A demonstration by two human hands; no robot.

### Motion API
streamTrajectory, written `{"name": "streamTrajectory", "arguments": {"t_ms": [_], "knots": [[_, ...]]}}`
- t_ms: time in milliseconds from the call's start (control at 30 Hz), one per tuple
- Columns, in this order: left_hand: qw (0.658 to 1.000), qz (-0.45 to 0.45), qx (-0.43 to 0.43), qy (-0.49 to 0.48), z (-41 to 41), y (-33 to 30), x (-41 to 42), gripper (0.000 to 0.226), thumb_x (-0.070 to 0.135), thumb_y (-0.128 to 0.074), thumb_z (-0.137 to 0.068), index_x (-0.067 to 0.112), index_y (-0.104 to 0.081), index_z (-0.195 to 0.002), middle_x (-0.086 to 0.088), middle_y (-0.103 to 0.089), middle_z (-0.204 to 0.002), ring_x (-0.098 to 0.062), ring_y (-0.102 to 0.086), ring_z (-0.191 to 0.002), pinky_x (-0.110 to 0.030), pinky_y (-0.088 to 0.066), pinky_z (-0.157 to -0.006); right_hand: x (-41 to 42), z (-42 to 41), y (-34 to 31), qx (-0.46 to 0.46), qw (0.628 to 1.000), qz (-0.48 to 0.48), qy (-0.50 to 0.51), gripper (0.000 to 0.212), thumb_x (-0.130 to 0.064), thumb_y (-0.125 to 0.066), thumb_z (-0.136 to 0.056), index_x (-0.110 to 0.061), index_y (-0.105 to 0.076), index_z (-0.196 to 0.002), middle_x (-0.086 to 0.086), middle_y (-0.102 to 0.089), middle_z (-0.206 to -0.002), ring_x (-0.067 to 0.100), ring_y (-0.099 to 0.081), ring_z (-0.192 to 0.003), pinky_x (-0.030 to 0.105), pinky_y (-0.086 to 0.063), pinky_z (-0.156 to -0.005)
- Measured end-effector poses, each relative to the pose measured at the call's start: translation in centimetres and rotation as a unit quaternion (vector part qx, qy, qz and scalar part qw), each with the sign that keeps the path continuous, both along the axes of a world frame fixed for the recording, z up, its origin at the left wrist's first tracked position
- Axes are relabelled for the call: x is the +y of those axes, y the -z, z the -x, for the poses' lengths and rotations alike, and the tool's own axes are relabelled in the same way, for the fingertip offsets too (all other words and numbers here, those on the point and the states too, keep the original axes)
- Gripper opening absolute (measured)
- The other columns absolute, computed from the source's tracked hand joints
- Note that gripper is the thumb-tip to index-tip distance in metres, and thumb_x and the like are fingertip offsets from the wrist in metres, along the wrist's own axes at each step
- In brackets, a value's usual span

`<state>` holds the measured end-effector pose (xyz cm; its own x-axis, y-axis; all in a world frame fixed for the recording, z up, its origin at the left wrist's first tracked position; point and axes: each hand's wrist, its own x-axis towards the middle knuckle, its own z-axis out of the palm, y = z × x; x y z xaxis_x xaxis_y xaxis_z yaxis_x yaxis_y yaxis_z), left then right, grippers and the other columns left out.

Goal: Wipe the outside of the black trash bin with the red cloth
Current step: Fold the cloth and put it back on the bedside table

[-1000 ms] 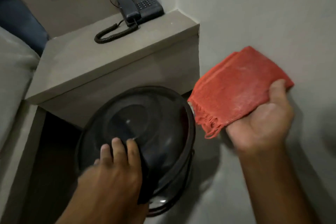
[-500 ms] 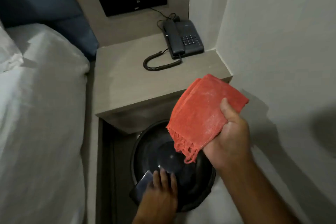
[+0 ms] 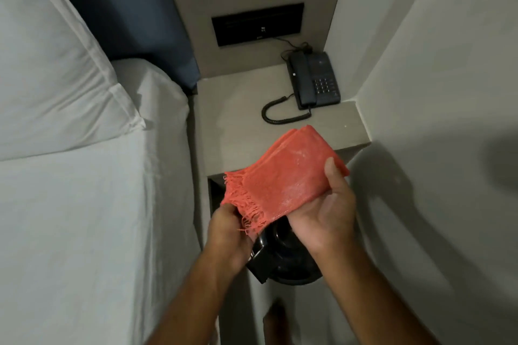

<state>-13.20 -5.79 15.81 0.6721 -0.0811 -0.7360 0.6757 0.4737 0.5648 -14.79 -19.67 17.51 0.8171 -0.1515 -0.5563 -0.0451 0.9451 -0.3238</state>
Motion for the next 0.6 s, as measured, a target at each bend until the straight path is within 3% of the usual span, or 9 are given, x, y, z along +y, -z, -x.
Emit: {"name": "streamTrajectory", "arguments": {"t_ms": [100, 167, 233, 300, 333, 367, 433, 533, 600], "knots": [[0.996, 0.065, 0.004, -0.059, -2.2, -0.6, 2.1, 0.055, 0.051, -0.038, -0.097, 0.008, -0.068, -0.114, -0.020, -0.074, -0.111, -0.037, -0.072, -0.100, -0.048, -0.061, -0.078, -0.6, -1.9, -0.3, -0.020, 0.998, 0.035, -0.054, 0.049, -0.028, -0.060, -0.092, -0.008, -0.059, -0.137, 0.020, -0.066, -0.135, 0.038, -0.062, -0.126, 0.057, -0.048, -0.106], [0.995, 0.092, -0.024, -0.025, -3.8, -1.0, 3.2, 0.069, 0.066, -0.048, -0.086, 0.007, -0.069, -0.114, -0.021, -0.072, -0.116, -0.038, -0.069, -0.107, -0.046, -0.060, -0.078, -1.4, -3.5, 0.3, 0.008, 0.991, 0.091, -0.094, 0.054, -0.022, -0.065, -0.086, -0.008, -0.056, -0.138, 0.020, -0.067, -0.134, 0.036, -0.066, -0.122, 0.055, -0.054, -0.098], [0.992, 0.057, -0.095, 0.055, -5.5, -0.6, 3.5, 0.051, 0.053, -0.064, -0.081, 0.010, -0.074, -0.106, -0.017, -0.074, -0.111, -0.035, -0.070, -0.105, -0.040, -0.060, -0.077, -2.4, -5.2, 1.5, 0.059, 0.974, 0.179, -0.123, 0.051, -0.018, -0.072, -0.082, -0.011, -0.059, -0.131, 0.017, -0.070, -0.127, 0.034, -0.069, -0.115, 0.053, -0.058, -0.090], [0.980, -0.046, -0.151, 0.123, -7.3, 0.4, 3.1, 0.014, 0.016, -0.073, -0.082, 0.010, -0.075, -0.094, -0.013, -0.077, -0.099, -0.033, -0.073, -0.095, -0.038, -0.060, -0.077, -3.4, -7.0, 3.2, 0.089, 0.934, 0.309, -0.154, 0.031, -0.013, -0.073, -0.087, -0.013, -0.066, -0.117, 0.016, -0.073, -0.116, 0.032, -0.073, -0.104, 0.048, -0.061, -0.082], [0.973, -0.110, -0.154, 0.136, -8.5, 1.5, 2.5, 0.011, 0.002, -0.071, -0.081, 0.008, -0.073, -0.090, -0.013, -0.077, -0.094, -0.034, -0.073, -0.092, -0.040, -0.060, -0.079, -4.0, -8.2, 4.5, 0.095, 0.906, 0.374, -0.173, 0.019, -0.012, -0.072, -0.089, -0.016, -0.068, -0.107, 0.016, -0.073, -0.110, 0.030, -0.074, -0.097, 0.045, -0.062, -0.075], [0.965, -0.168, -0.145, 0.143, -9.4, 2.6, 1.9, 0.016, -0.006, -0.069, -0.080, 0.008, -0.072, -0.087, -0.014, -0.077, -0.092, -0.034, -0.073, -0.091, -0.043, -0.060, -0.082, -4.6, -9.3, 5.6, 0.101, 0.875, 0.433, -0.191, 0.011, -0.013, -0.071, -0.090, -0.020, -0.068, -0.098, 0.015, -0.073, -0.104, 0.029, -0.073, -0.090, 0.040, -0.061, -0.069], [0.950, -0.241, -0.130, 0.149, -11.3, 4.8, 0.7, 0.021, -0.011, -0.067, -0.078, 0.008, -0.069, -0.087, -0.014, -0.076, -0.093, -0.032, -0.073, -0.089, -0.041, -0.061, -0.081, -5.6, -11.5, 8.5, 0.129, 0.814, 0.519, -0.227, 0.015, -0.012, -0.070, -0.089, -0.026, -0.064, -0.089, 0.013, -0.073, -0.100, 0.026, -0.071, -0.081, 0.037, -0.058, -0.061], [0.935, -0.298, -0.124, 0.149, -13.8, 8.1, -0.6, 0.028, -0.014, -0.067, -0.076, 0.010, -0.069, -0.091, -0.007, -0.074, -0.092, -0.020, -0.072, -0.082, -0.022, -0.060, -0.067, -6.5, -14.3, 12.4, 0.166, 0.738, 0.597, -0.268, 0.029, -0.008, -0.075, -0.084, -0.023, -0.055, -0.098, -0.002, -0.066, -0.092, 0.026, -0.071, -0.083, 0.043, -0.062, -0.069], [0.935, -0.305, -0.111, 0.143, -15.0, 9.7, -0.4, 0.030, -0.016, -0.066, -0.076, 0.005, -0.069, -0.097, -0.010, -0.073, -0.094, -0.022, -0.071, -0.082, -0.022, -0.059, -0.066, -6.5, -15.3, 14.5, 0.164, 0.695, 0.638, -0.288, 0.028, -0.006, -0.077, -0.083, -0.023, -0.056, -0.089, -0.002, -0.066, -0.084, 0.027, -0.071, -0.081, 0.041, -0.062, -0.072]]}}
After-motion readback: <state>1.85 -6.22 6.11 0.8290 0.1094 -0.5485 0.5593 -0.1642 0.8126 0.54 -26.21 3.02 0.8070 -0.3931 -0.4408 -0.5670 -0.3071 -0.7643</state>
